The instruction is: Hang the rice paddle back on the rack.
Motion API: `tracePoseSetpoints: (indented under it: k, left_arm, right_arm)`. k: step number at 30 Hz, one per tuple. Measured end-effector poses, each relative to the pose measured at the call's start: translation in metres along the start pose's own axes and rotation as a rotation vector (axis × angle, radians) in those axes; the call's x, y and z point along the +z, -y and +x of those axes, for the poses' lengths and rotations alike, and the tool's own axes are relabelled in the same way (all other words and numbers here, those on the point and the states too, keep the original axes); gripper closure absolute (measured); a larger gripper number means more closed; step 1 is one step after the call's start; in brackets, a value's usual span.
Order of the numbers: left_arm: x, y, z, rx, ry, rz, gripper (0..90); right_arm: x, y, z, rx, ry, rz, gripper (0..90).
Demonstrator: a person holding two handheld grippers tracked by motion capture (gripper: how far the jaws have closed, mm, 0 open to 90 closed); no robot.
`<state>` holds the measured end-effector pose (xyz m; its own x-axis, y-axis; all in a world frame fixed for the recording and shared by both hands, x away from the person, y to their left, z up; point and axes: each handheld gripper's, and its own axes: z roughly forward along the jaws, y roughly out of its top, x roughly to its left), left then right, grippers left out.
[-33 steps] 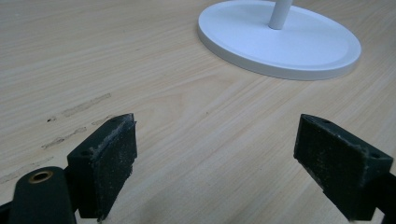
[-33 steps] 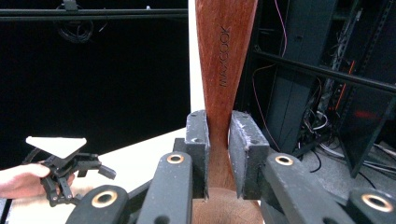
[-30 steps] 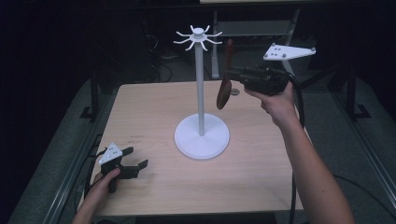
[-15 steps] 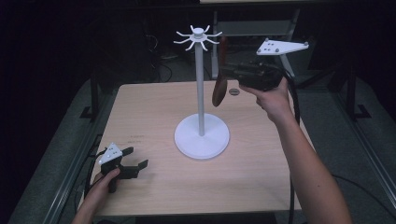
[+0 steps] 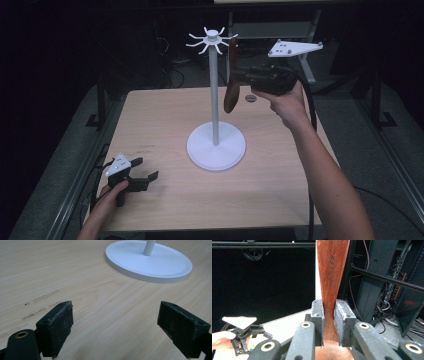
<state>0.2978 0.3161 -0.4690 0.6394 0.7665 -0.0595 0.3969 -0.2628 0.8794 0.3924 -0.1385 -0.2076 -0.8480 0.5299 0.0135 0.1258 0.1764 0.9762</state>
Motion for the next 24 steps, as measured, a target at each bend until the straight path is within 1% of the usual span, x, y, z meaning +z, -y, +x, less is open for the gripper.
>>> tracePoseSetpoints:
  k: [9,14,16,19,20,21,22,24]
  left_arm:
    - [-0.0001,0.0001,0.0004,0.001,0.002,-0.002,12.9]
    - [0.0002,0.0002,0.0,-0.004,0.003,-0.007,12.9]
    - [0.0,0.0001,0.0001,-0.001,0.001,-0.004,12.9]
    - [0.0002,0.0001,-0.0002,-0.005,0.002,-0.006,12.9]
    - [0.0002,0.0001,-0.0002,-0.005,0.002,-0.005,12.9]
    - [0.0002,0.0001,-0.0002,-0.005,0.002,-0.005,12.8]
    - [0.0002,0.0001,-0.0003,-0.005,0.001,-0.006,12.9]
    - [-0.0001,0.0001,0.0001,0.001,0.0,-0.001,12.9]
  right_arm:
    - [0.0083,0.0002,0.0004,-0.002,-0.008,0.012,77.6]
    - [0.0083,0.0009,0.0004,-0.002,-0.002,0.011,77.2]
    - [0.0076,0.001,-0.0001,0.002,-0.012,0.013,76.7]
    - [0.0069,0.0012,0.0,-0.002,-0.011,0.012,76.5]
    - [0.0057,0.0014,0.0,-0.002,-0.008,0.012,73.7]
    - [0.0057,0.0014,0.0,-0.002,-0.008,0.012,73.7]
    - [0.0047,0.0021,0.0001,-0.001,-0.006,0.012,69.9]
    - [0.0039,0.0029,0.0001,-0.003,-0.005,0.017,67.9]
